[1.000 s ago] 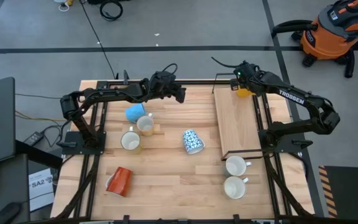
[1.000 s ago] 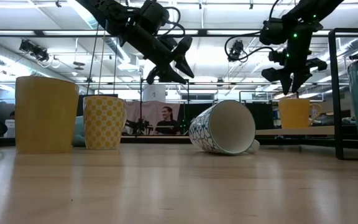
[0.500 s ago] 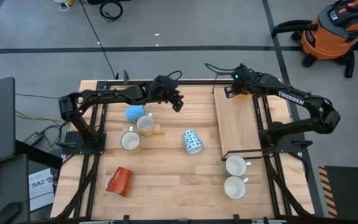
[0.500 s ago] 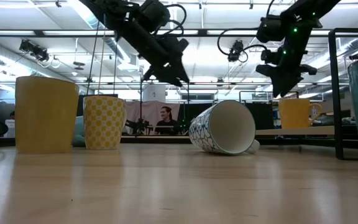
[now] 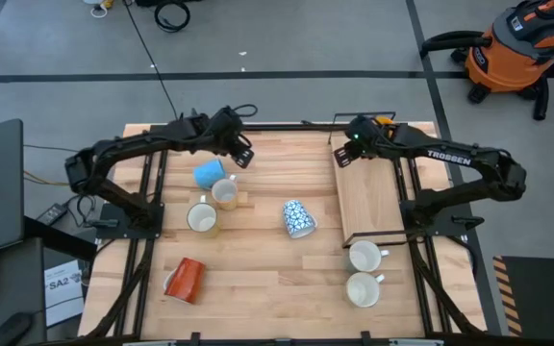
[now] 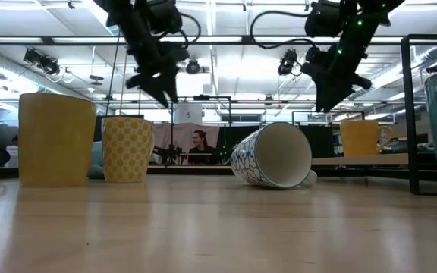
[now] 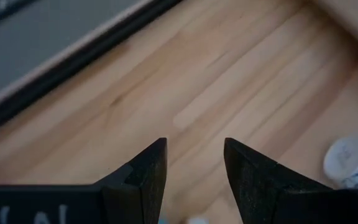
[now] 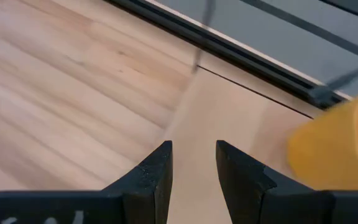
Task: Place coffee mugs
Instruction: Put the blue mug on the shelf
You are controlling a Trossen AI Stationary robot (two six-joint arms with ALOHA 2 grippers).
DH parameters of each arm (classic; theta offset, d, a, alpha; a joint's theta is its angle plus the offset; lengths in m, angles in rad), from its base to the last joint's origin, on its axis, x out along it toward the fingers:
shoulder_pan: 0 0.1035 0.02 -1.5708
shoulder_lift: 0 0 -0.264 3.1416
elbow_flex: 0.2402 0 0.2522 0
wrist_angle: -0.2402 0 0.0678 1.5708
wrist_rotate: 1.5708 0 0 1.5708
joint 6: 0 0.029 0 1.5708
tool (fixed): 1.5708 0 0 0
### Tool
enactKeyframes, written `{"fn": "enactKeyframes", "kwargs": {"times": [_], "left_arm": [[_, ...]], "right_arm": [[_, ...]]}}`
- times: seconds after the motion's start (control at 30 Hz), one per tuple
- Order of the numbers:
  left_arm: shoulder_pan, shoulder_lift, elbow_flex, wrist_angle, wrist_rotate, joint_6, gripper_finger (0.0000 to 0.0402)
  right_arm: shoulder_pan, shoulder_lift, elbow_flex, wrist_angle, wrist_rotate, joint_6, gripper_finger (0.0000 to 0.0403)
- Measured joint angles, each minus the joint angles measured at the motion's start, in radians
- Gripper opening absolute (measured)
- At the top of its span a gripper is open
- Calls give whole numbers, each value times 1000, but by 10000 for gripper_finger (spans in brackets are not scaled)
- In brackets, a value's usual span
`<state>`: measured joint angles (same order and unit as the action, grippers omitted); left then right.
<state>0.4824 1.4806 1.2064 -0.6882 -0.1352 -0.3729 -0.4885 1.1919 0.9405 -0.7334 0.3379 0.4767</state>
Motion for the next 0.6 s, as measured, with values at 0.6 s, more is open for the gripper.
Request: {"fn": "enactKeyframes", "kwargs": {"times": [0.6], "left_arm": [[56,-3,0,-349,1,-191,167]], "right_arm": [[144,0,0,46,0,-8,128]]}}
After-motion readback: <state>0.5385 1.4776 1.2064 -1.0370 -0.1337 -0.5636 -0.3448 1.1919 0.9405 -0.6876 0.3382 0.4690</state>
